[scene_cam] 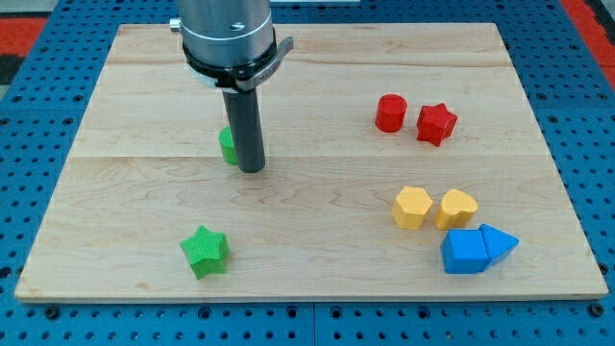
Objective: Move your arm towards the center right
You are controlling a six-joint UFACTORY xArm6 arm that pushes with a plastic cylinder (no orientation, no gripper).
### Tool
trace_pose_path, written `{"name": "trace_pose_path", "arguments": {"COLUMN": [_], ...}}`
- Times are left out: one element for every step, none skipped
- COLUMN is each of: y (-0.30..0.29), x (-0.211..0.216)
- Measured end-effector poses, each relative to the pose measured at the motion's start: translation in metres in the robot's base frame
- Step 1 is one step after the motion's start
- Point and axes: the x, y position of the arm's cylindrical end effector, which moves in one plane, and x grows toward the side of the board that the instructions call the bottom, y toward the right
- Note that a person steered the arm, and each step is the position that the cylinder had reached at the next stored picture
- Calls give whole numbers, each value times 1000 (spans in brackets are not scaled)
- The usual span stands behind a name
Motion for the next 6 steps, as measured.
{"name": "trace_pose_path", "arguments": {"y": [-36, -22, 24, 50, 124, 183], "x": [2, -40, -62, -51, -54, -29]}}
